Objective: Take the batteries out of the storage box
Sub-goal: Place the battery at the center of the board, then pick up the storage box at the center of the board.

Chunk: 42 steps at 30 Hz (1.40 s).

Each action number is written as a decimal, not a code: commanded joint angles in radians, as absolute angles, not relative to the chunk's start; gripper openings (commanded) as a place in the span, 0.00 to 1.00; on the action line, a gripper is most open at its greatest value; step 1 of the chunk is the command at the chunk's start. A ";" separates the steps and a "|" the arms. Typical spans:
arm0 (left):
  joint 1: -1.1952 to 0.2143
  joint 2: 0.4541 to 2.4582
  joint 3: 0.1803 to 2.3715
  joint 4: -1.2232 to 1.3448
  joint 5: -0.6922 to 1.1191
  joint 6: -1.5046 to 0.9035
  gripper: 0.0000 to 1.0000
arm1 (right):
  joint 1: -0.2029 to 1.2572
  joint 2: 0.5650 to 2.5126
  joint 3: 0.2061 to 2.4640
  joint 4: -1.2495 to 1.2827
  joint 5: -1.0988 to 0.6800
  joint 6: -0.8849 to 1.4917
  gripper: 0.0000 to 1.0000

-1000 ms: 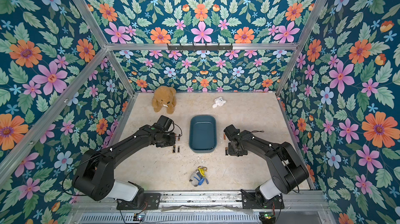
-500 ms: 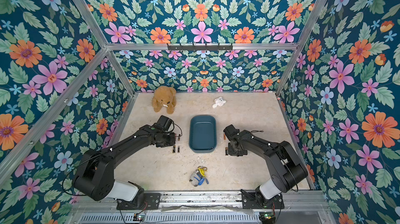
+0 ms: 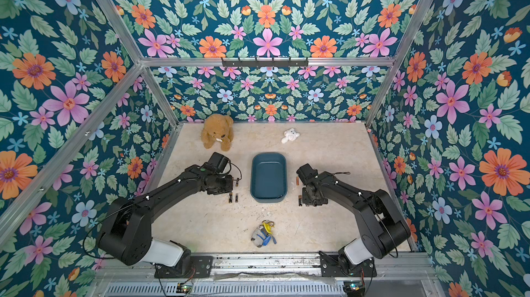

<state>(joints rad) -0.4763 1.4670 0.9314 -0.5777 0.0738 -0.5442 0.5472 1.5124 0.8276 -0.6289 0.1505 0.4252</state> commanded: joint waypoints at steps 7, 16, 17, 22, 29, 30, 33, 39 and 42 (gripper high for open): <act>-0.492 1.469 0.993 -0.608 0.074 -0.532 0.37 | 0.547 1.473 0.879 -0.685 0.157 0.436 0.23; -0.565 1.535 1.071 -0.585 0.079 -0.537 0.43 | 0.548 1.474 0.945 -0.691 0.125 0.448 0.25; -0.574 1.543 1.072 -0.567 0.081 -0.542 0.43 | 0.548 1.473 0.948 -0.693 0.124 0.449 0.25; -0.598 1.571 1.099 -0.508 0.107 -0.561 0.43 | 0.548 1.460 0.945 -0.703 0.129 0.449 0.25; -0.604 1.645 1.144 -0.485 0.133 -0.557 0.44 | 0.548 1.456 0.942 -0.705 0.129 0.450 0.25; -0.607 1.658 1.148 -0.476 0.136 -0.558 0.44 | 0.547 1.456 0.942 -0.704 0.129 0.449 0.25; -0.609 1.696 1.155 -0.456 0.141 -0.560 0.44 | 0.547 1.460 0.946 -0.707 0.129 0.447 0.25; -0.615 1.773 1.213 -0.459 0.143 -0.553 0.38 | 0.547 1.455 0.955 -0.710 0.133 0.443 0.26; -0.618 1.802 1.243 -0.476 0.137 -0.550 0.32 | 0.548 1.454 0.953 -0.709 0.130 0.442 0.26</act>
